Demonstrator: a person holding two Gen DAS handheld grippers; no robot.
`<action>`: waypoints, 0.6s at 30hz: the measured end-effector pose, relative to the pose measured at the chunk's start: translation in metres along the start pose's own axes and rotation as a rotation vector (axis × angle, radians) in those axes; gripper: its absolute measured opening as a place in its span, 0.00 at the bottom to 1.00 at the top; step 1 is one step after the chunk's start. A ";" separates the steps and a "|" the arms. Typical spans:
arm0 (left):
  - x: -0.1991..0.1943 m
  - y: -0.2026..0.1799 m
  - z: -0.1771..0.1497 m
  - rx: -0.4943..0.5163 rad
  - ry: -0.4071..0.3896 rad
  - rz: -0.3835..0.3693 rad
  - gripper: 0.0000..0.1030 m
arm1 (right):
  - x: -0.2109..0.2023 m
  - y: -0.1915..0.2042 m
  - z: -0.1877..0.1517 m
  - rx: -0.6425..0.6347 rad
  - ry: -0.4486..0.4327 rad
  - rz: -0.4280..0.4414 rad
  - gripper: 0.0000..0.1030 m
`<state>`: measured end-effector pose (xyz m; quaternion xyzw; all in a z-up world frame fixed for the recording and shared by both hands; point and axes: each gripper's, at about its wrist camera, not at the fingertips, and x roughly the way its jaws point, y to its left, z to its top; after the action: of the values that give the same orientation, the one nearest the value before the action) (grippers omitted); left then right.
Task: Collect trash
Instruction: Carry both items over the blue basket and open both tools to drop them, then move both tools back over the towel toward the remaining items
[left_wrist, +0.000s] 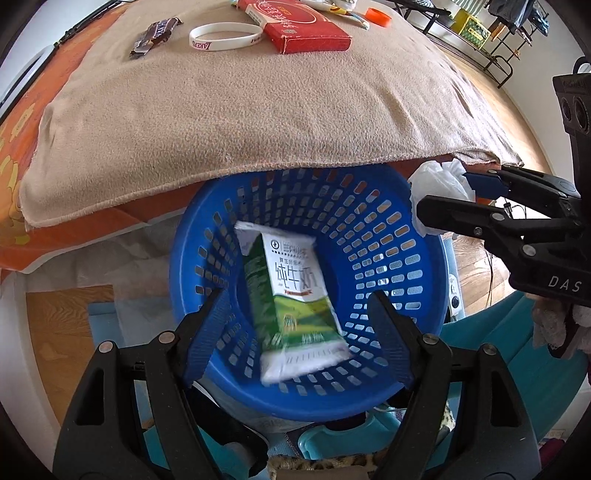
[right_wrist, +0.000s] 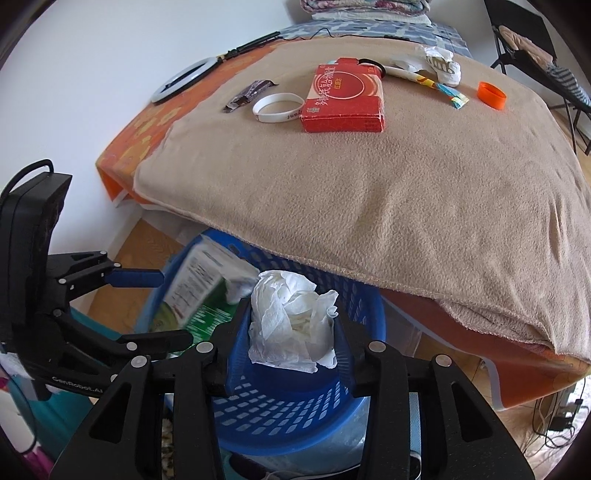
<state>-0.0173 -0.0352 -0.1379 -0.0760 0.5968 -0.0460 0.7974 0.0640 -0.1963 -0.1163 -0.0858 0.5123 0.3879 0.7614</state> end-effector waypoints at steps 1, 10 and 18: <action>0.000 0.000 0.000 0.001 0.001 0.002 0.77 | 0.001 0.001 0.000 0.000 0.004 0.000 0.45; -0.004 0.002 -0.001 -0.008 -0.017 0.004 0.77 | -0.001 -0.002 0.000 0.015 0.000 -0.014 0.54; -0.012 0.005 0.003 -0.025 -0.046 0.008 0.77 | -0.001 -0.004 0.000 0.019 0.005 -0.027 0.55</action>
<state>-0.0178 -0.0284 -0.1268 -0.0847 0.5791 -0.0336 0.8101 0.0664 -0.1990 -0.1166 -0.0864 0.5169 0.3726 0.7659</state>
